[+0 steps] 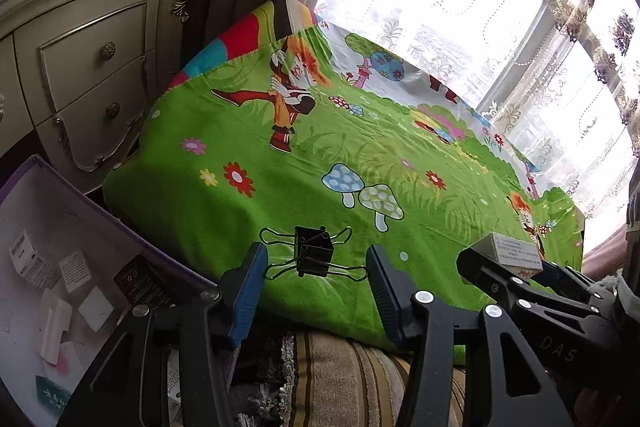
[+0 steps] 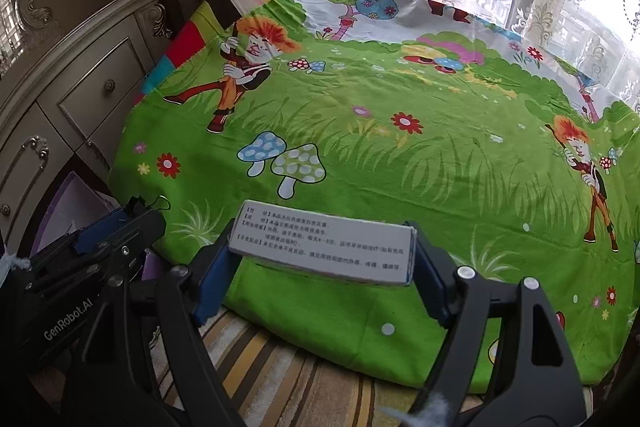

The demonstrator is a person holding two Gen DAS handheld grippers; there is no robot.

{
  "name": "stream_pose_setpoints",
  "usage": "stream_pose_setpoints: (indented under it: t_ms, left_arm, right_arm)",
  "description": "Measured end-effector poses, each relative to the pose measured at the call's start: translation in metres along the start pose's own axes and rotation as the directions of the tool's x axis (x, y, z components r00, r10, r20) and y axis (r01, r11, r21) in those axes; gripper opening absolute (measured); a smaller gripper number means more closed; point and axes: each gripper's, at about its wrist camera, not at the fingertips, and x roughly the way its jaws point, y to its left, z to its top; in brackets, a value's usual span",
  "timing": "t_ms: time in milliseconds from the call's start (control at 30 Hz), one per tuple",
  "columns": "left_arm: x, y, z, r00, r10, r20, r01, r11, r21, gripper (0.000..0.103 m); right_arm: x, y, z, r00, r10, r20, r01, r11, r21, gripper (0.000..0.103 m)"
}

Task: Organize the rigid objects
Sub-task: 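Carry the binder clip and white printed box in both grippers to the purple box, then open both grippers to drop the binder clip and white box into the purple box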

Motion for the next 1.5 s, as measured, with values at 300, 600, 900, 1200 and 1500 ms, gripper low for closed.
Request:
stream_pose_setpoints:
  t_ms: [300, 600, 900, 1200, 1500]
  left_arm:
    - [-0.034, 0.062, -0.012, 0.993, 0.108, 0.044, -0.105, 0.993, -0.061, 0.052]
    - [-0.056, 0.105, -0.031, 0.985, 0.167, 0.036, -0.163, 0.982, -0.094, 0.052]
    - [-0.069, 0.138, -0.054, 0.971, 0.239, -0.004, -0.238, 0.964, -0.116, 0.052]
    - [-0.089, 0.173, -0.073, 0.943, 0.331, -0.048, -0.334, 0.928, -0.163, 0.052]
    - [-0.097, 0.185, -0.078, 0.922, 0.373, -0.102, -0.385, 0.906, -0.173, 0.056]
  right_arm:
    - [-0.008, 0.054, -0.012, 0.997, 0.069, -0.029, -0.071, 0.994, -0.086, 0.081]
    - [-0.016, 0.101, -0.021, 0.993, 0.111, -0.038, -0.116, 0.979, -0.169, 0.081]
    - [-0.021, 0.147, -0.034, 0.985, 0.163, -0.053, -0.171, 0.952, -0.255, 0.081]
    - [-0.024, 0.184, -0.049, 0.971, 0.222, -0.084, -0.237, 0.92, -0.311, 0.081]
    - [-0.023, 0.206, -0.062, 0.952, 0.277, -0.13, -0.305, 0.89, -0.338, 0.084]
